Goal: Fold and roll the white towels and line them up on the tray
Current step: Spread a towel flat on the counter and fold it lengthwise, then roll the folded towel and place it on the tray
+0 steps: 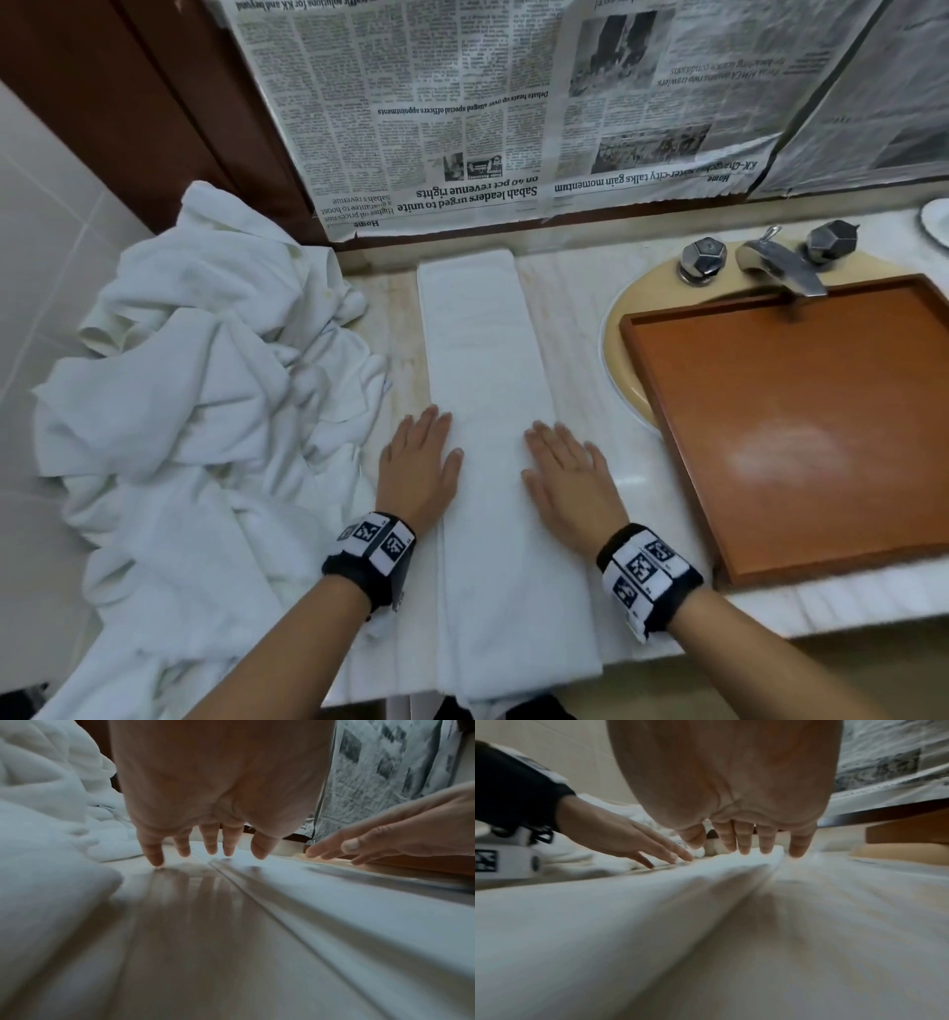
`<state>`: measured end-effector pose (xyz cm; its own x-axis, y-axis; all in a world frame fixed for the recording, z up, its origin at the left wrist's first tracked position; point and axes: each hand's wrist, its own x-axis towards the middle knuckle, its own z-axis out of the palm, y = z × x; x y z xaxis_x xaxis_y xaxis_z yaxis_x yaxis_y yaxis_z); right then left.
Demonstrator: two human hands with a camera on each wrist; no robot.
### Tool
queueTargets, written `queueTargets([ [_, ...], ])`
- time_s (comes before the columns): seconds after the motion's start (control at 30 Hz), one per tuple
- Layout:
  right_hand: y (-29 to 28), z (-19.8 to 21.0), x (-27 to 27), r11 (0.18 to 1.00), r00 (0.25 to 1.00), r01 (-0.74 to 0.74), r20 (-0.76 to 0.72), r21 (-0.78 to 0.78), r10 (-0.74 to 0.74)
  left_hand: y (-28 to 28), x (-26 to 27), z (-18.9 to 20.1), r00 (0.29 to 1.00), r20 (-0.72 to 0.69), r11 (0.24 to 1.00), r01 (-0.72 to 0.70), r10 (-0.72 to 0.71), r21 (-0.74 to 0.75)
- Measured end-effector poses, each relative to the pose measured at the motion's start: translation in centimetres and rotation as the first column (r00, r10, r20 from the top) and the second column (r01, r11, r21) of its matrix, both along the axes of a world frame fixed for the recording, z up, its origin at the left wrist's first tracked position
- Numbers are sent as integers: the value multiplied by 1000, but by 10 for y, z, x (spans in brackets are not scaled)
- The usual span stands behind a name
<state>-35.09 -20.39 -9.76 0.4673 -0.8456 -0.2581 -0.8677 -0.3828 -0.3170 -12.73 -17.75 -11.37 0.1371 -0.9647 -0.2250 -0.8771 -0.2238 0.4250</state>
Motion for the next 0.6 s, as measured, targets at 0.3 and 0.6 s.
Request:
queueTargets([
  [0.3, 100, -5, 25, 989, 972, -146, 189, 7, 142, 71, -20, -3, 981, -179, 994, -83, 70, -70],
  [0.6, 140, 0, 58, 995, 994, -89, -71, -35, 87, 73, -15, 15, 977, -184, 994, -112, 110, 4],
])
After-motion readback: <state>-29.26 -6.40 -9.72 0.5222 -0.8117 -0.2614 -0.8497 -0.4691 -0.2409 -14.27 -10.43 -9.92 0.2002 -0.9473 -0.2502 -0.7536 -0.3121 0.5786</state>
